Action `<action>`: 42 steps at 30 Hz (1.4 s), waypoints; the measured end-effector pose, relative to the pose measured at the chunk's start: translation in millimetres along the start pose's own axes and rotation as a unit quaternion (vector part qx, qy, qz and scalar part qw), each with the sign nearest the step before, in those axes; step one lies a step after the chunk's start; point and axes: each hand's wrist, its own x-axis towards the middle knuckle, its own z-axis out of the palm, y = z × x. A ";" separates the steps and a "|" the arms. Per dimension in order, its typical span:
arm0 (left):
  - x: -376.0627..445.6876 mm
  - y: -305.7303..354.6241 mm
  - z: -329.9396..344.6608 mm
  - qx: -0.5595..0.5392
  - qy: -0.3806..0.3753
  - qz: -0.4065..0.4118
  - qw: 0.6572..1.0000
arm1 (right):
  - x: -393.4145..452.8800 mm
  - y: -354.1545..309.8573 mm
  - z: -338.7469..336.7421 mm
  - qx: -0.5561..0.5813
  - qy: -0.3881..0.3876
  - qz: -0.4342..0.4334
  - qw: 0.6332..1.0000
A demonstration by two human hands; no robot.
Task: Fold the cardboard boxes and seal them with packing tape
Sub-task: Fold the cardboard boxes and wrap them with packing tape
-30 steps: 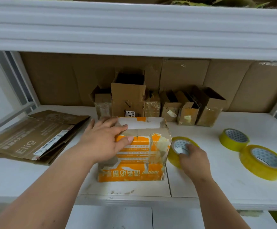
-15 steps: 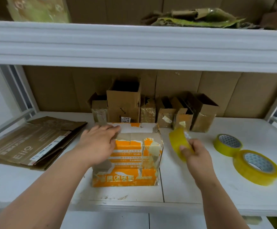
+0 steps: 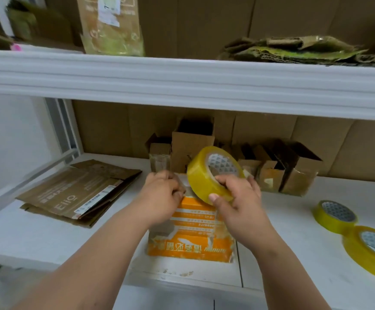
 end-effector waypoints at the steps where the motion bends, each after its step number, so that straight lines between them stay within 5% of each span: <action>1: -1.4 0.3 -1.7 -0.018 -0.008 -0.004 1.000 | 0.5 0.0 5.1 -0.018 -0.003 -0.002 1.000; 7: -18.0 2.5 -3.9 -0.297 0.054 -0.041 0.952 | 1.5 3.5 21.8 -0.068 0.009 -0.037 0.997; 12: -19.1 4.4 -1.1 -0.248 0.108 -0.019 0.963 | 2.8 1.0 24.3 -0.078 0.004 -0.042 0.996; 17: -14.1 -4.3 -7.6 -0.313 0.141 -0.069 0.937 | 11.9 -7.1 23.0 -0.069 -0.024 -0.037 0.997; 24: -12.0 -20.1 -13.9 -0.362 0.118 -0.090 0.920 | 26.8 -7.2 14.0 -0.091 -0.105 -0.038 0.990; 32: -9.3 -25.3 -10.8 -0.289 0.140 -0.097 0.942 | 43.3 -6.0 4.6 -0.112 -0.157 -0.059 0.979; 42: -4.6 -30.1 -7.8 -0.533 0.123 -0.119 0.829 | 67.1 -20.2 -10.6 -0.037 -0.209 -0.008 0.977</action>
